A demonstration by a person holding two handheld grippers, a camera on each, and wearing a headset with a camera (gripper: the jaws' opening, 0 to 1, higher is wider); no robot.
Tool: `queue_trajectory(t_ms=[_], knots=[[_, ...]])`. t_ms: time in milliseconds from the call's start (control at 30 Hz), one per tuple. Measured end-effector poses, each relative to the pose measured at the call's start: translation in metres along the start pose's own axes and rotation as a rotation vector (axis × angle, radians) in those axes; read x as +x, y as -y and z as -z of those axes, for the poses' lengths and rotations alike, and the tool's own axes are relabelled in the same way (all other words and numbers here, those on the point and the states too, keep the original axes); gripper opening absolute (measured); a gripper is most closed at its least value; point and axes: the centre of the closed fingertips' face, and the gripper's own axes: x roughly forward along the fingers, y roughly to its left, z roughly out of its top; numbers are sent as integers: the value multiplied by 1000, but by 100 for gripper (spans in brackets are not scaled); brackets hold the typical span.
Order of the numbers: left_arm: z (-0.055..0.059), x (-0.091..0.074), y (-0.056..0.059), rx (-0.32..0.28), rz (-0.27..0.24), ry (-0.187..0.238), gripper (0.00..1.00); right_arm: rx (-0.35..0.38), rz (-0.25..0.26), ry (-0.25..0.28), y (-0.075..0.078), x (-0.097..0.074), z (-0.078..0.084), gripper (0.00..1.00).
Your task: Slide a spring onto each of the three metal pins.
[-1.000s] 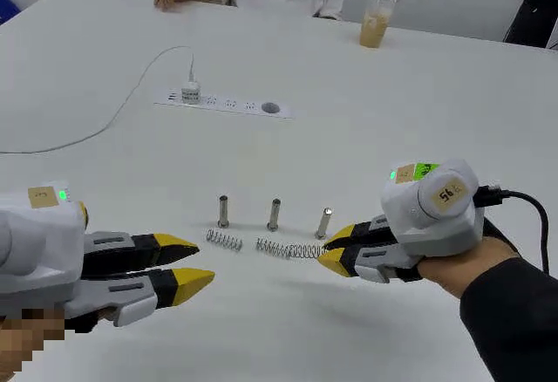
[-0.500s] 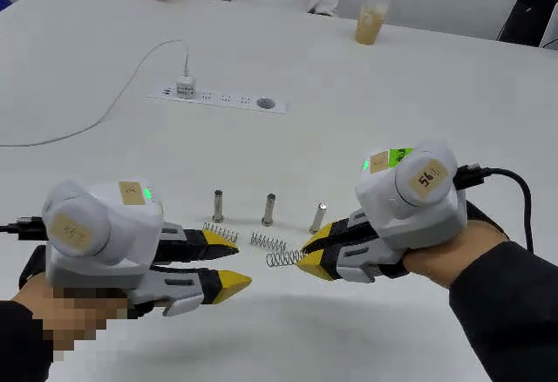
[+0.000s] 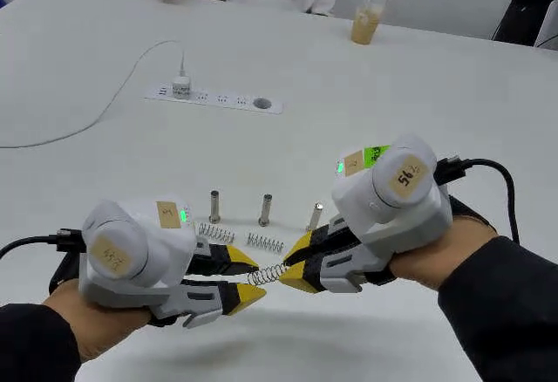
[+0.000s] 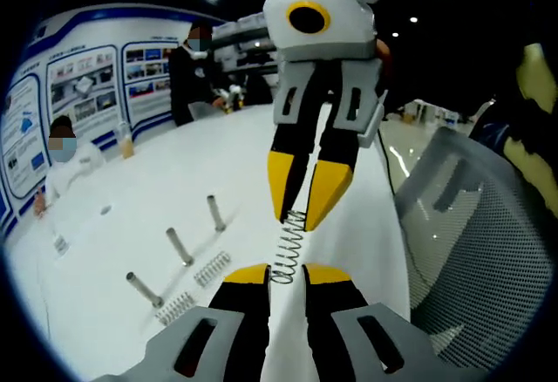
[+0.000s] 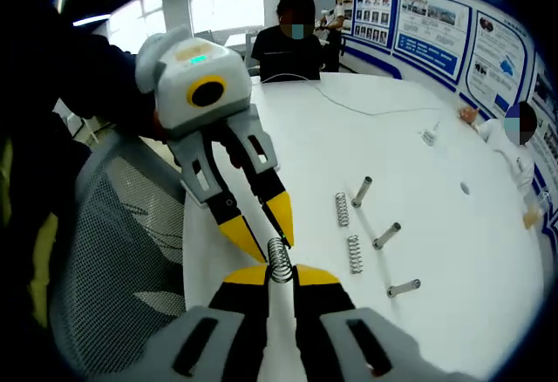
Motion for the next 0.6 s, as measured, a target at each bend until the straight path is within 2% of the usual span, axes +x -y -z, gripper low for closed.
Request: queue_trajectory(t_ms=[333,600], knots=[[-6,2,0,-52,-2,32,11,-21,15,64,-1,-2,-18,11],[-9,5,3,-64,7,42,12,-22,24,83,-1,-2,-21,11]])
